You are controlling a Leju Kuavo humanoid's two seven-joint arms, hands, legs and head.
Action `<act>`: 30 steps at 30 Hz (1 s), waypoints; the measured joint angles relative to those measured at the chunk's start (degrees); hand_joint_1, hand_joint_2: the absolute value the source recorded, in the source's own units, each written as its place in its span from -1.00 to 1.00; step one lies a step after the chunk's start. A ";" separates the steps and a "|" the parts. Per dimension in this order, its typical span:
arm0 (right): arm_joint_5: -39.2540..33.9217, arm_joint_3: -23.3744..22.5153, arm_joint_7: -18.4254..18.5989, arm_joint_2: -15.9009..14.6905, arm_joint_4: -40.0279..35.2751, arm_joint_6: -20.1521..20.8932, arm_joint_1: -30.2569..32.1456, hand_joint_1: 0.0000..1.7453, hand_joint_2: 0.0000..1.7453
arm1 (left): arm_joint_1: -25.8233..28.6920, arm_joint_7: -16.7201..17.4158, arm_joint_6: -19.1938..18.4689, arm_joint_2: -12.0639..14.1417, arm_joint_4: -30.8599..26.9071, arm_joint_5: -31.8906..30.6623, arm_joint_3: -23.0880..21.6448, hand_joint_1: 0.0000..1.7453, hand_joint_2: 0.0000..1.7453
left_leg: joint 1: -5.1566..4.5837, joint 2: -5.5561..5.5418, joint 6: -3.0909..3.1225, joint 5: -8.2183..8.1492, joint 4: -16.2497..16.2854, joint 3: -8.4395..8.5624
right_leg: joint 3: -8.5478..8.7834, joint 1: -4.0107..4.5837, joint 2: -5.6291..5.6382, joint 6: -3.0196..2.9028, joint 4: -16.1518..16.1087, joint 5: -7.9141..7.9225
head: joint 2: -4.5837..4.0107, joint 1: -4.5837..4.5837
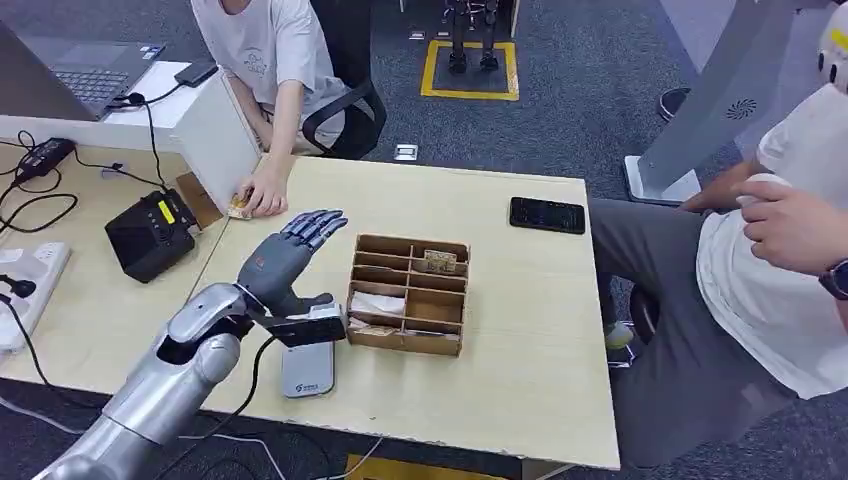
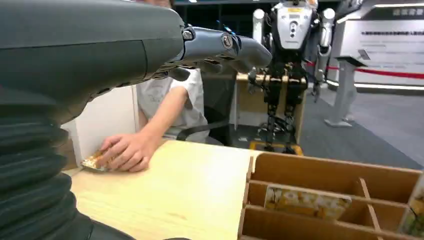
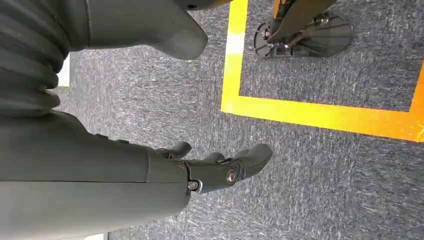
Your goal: Pass the card to the sensor for recognition and then transmit it.
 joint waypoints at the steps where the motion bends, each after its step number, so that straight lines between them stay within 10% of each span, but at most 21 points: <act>1: 0.00 0.00 0.00 0.00 0.00 -0.02 -0.01 -1.00 1.00 | 0.14 -0.20 -0.50 0.52 -0.46 0.53 -0.31 -1.00 1.00 | 0.00 0.00 0.00 0.00 0.00 0.00 | 0.00 0.00 0.00 0.00 0.00 0.00 | 0.00 0.00; 15: 0.04 0.00 -0.17 0.02 0.00 -0.15 -0.02 -1.00 1.00 | 0.48 0.74 0.00 1.40 -3.19 -1.24 -3.81 -1.00 1.00 | -0.02 0.01 0.00 0.00 0.01 0.00 | 0.00 -0.01 0.00 0.00 0.00 0.01 | 0.00 0.00; 30: 0.33 0.00 -0.15 0.17 0.00 -0.24 -0.10 -1.00 1.00 | -3.69 4.04 0.50 -4.61 -0.81 -3.27 -7.47 -1.00 1.00 | -0.02 -0.03 0.00 0.00 0.03 0.00 | -0.02 -0.01 -0.05 0.00 -0.01 0.01 | 0.00 0.02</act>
